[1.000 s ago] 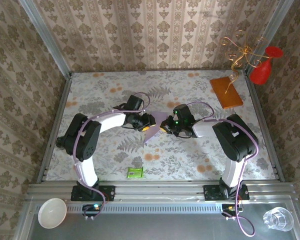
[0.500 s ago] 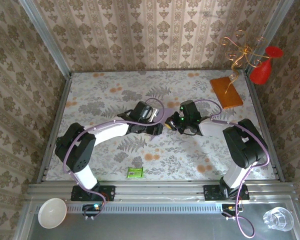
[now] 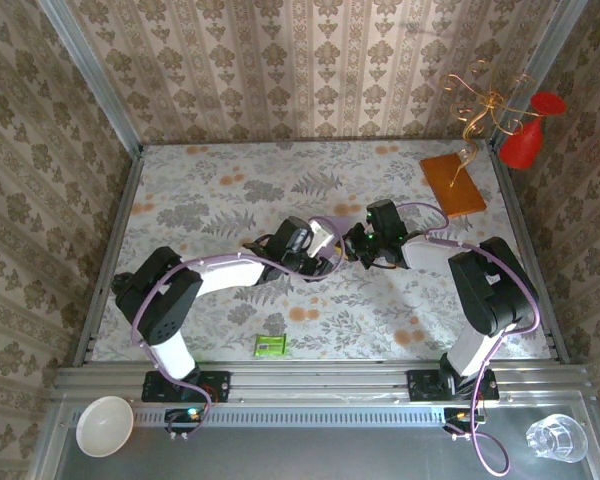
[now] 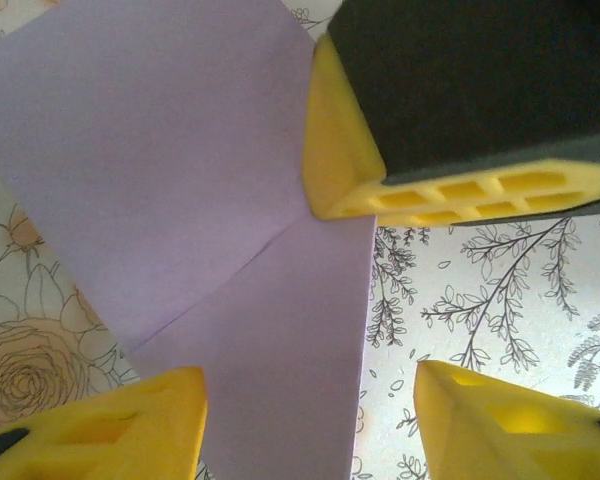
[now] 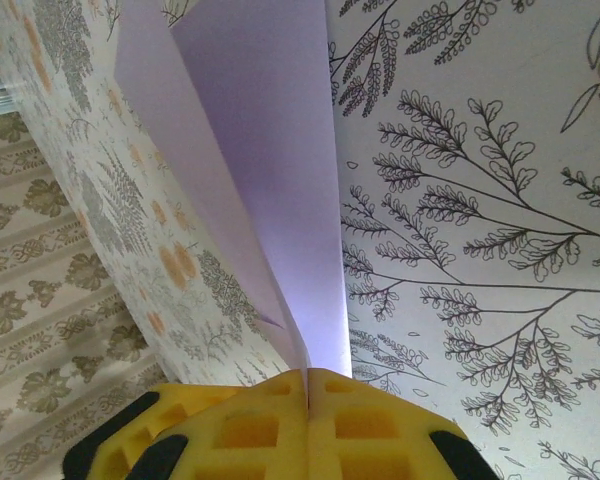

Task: Fold a paper plane with a square sheet of paper (pick it up from the middle)
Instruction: Fold the wing for the fifth time at the center of the table.

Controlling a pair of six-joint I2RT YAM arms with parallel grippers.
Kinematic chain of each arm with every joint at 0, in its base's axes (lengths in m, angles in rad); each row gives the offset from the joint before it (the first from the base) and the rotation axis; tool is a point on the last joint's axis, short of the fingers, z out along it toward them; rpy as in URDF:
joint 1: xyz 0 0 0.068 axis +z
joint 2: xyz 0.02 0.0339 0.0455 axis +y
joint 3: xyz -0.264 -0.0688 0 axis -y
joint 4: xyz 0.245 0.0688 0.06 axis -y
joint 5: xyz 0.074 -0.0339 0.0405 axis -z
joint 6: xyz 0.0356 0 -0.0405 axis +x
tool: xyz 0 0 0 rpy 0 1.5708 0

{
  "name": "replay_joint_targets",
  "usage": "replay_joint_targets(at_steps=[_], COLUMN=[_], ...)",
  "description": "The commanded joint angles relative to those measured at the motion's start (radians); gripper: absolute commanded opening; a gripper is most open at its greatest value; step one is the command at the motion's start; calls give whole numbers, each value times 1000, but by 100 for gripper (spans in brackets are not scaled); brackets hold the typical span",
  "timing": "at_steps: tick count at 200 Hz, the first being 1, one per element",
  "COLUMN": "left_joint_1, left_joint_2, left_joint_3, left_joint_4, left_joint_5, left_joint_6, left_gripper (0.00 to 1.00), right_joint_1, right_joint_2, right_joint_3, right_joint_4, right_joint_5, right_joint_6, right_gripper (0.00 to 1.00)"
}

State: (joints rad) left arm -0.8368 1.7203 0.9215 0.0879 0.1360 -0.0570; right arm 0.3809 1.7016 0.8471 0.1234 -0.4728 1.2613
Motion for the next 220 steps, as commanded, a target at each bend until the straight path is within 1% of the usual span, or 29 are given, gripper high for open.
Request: replay_joint_targets(at_steps=[1,19,45,98,141,161,188,199,211,220], left_joint_1=[-27,-39,-44,-47,-48,-47,-48,-48,-47,-46], left_joint_2=[30,44,53,74,80,79,81,82,85,87], left_joint_3=[-10,-9,-10,-20,-29,-32,-33,-33,-33,-33], left_joint_4=[67,78,86,111,129,132,134,135,135,134], left_joint_5=[-49,-96,-135,-148,-156,-156,-146,-140,-131,-123], left_joint_6=[82,101,115,115,101,101,98,95,92,89], left_gripper=[55,53,49,41,32,27,24,22,21,21], right_joint_1=[-8,-9,-12,-19,-21,-26,-48,-63,-85,-104], right_joint_2=[-5,1,2,7,9,7,-16,-34,-53,-68], right_joint_3=[20,20,23,32,36,38,44,47,51,52], right_joint_4=[4,12,1,-22,-36,-56,-113,-138,-173,-197], right_joint_5=[-42,-54,-59,-76,-80,-78,-57,-44,-25,-11], right_joint_6=[37,49,53,53,51,43,-3,-32,-68,-91], right_gripper=[1,1,1,3,9,18,44,52,57,59])
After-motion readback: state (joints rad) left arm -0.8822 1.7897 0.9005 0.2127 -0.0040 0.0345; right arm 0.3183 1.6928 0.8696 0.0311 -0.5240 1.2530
